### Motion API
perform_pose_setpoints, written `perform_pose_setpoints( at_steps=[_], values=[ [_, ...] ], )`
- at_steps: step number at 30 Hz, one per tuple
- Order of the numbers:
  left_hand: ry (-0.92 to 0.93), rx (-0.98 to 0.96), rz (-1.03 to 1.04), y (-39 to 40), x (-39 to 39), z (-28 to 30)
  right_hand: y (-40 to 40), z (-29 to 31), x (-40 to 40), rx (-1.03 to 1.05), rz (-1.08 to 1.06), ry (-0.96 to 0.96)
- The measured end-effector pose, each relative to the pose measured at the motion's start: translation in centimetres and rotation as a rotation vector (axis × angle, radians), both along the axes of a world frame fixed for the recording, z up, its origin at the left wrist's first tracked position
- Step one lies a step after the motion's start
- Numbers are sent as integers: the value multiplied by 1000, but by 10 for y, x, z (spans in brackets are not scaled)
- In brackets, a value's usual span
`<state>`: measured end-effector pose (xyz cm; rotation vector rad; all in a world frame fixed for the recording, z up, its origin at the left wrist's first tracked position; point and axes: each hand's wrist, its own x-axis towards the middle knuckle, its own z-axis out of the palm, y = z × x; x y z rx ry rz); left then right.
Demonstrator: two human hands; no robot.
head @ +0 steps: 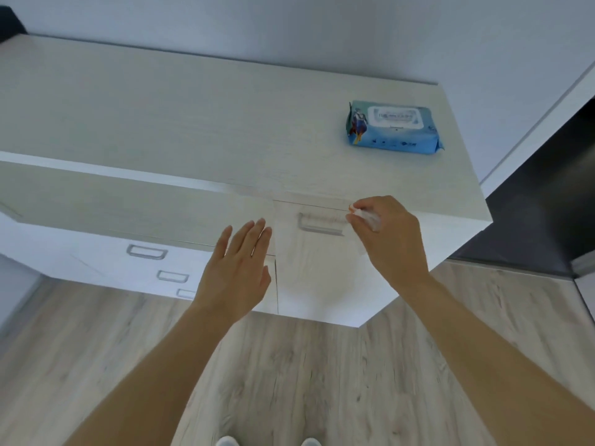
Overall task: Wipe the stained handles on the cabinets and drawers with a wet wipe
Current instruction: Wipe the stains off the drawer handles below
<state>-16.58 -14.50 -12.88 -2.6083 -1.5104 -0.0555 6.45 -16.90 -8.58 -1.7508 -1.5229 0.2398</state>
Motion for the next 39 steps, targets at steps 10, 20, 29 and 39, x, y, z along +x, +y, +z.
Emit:
perform_pose_setpoints(
  at_steps=[10,20,29,39],
  values=[
    [25,-33,18,16,-82,25,24,17,-100,-74,82,97],
    [103,-73,-46,78,-252,35,70,17,-276,-164,98,41],
    [192,-208,-145,114,-299,-6,89,-31,-327,-309,52,80],
    [292,-273,-96,165,-327,-90,158,-121,-342,-393,128,62]
  ],
)
